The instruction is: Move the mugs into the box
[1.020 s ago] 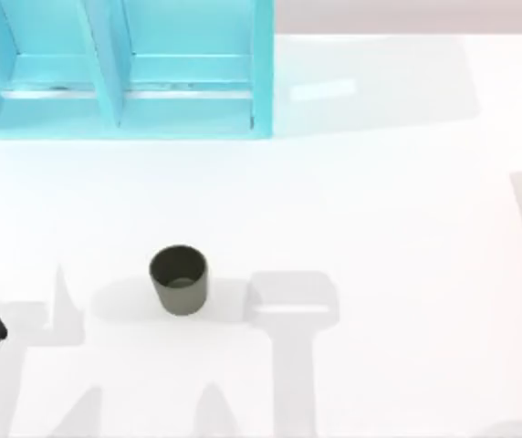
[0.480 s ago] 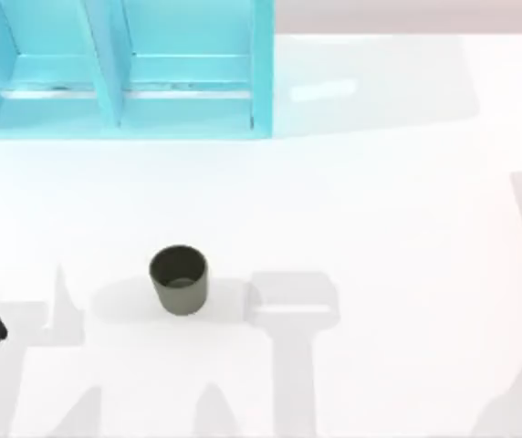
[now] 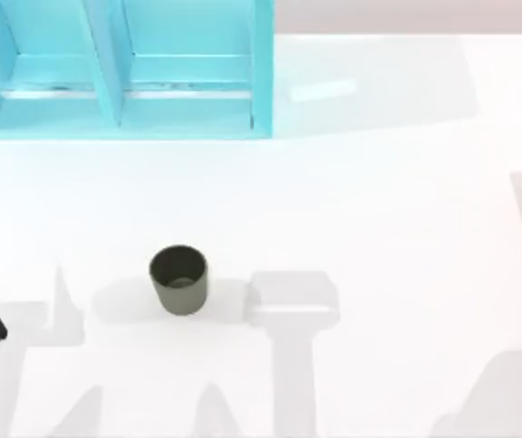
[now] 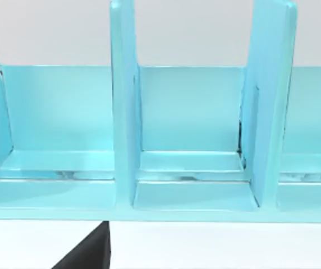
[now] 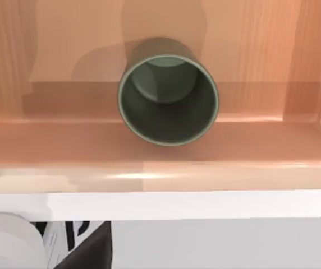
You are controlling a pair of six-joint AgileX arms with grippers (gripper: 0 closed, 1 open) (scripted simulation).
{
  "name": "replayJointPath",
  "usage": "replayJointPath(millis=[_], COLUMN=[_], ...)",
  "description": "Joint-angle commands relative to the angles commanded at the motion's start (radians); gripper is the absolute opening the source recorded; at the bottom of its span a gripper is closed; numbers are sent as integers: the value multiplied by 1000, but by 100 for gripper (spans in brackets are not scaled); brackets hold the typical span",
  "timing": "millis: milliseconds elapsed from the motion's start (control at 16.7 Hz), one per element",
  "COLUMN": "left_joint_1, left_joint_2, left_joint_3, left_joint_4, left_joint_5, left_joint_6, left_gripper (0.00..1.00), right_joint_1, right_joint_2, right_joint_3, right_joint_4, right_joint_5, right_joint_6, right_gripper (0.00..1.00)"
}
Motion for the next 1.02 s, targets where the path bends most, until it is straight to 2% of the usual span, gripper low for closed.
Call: replayJointPath(millis=[240, 420, 660, 1020], left_joint_1=[0, 0, 0, 0], left_joint_2=[0, 0, 0, 0], left_joint_3=[0, 0, 0, 0], left_joint_4=[0, 0, 0, 0], left_joint_5=[0, 0, 0, 0], left_joint_6=[0, 0, 0, 0], left_gripper=[100, 100, 100, 100], right_joint_1=[34, 156, 430, 948], right_joint_2=[22, 104, 293, 656], right_joint_3=[29, 149, 395, 817], right_joint_4=[0, -14, -58, -144], right_joint_5=[0, 3, 12, 21], right_joint_6=[32, 157, 434, 942], right_gripper=[100, 100, 100, 100])
